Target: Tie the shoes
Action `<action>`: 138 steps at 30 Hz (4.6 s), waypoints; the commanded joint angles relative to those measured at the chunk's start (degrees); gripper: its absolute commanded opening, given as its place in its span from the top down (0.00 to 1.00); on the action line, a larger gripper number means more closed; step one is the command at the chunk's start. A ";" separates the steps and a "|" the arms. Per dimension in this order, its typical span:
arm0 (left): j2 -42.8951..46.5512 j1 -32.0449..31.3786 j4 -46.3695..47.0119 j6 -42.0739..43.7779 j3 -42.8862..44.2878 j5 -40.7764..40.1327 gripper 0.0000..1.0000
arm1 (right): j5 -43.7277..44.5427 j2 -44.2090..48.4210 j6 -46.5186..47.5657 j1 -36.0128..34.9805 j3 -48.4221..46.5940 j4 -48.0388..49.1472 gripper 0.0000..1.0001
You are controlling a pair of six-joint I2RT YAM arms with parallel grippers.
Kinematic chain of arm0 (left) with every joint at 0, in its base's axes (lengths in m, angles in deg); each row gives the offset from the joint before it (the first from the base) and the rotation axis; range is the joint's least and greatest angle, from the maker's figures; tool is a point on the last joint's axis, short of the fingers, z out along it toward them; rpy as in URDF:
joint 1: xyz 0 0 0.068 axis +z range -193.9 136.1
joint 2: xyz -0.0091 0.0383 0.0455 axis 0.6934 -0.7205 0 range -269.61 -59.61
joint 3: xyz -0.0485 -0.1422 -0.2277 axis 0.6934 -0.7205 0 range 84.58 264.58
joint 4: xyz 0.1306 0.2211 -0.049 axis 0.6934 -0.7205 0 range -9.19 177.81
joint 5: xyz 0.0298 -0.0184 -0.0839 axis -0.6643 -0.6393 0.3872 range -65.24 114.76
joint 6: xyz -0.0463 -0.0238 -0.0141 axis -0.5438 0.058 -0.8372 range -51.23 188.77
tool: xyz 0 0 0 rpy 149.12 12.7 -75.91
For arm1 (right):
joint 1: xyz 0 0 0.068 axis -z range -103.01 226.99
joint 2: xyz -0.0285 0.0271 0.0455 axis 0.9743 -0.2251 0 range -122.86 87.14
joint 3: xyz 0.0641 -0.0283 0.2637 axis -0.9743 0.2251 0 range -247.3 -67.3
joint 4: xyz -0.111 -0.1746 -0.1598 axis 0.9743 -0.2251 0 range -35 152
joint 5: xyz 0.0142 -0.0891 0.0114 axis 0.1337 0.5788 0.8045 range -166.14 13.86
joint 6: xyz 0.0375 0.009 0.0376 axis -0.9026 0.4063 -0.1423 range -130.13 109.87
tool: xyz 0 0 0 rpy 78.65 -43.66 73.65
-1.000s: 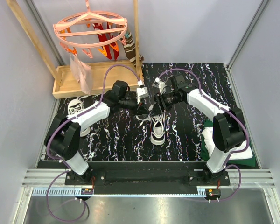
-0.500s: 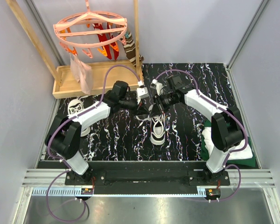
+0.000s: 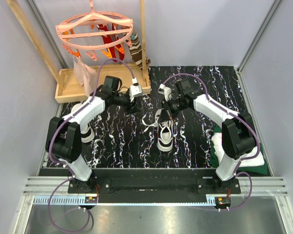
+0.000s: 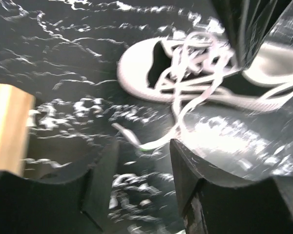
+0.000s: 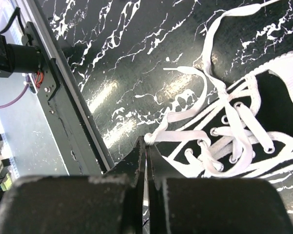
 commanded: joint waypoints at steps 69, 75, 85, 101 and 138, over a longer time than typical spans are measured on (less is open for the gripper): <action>-31.36 -9.78 -40.85 70.51 28.92 -24.86 0.68 | 3.66 1.43 1.50 0.45 1.26 0.73 1.00; -30.32 -9.96 -43.40 72.36 28.31 -26.71 0.90 | 3.66 1.26 1.41 0.62 1.08 0.64 1.00; -11.87 -8.55 -36.20 59.44 18.30 -16.25 1.00 | 5.06 0.73 0.89 0.62 1.26 1.61 1.00; 9.05 -7.23 -49.99 61.64 5.55 -12.83 1.00 | 9.72 1.52 -2.01 1.15 1.35 4.42 1.00; -8.25 -38.34 -0.16 28.22 8.97 -7.99 1.00 | 7.97 1.44 7.65 1.50 0.73 4.25 1.00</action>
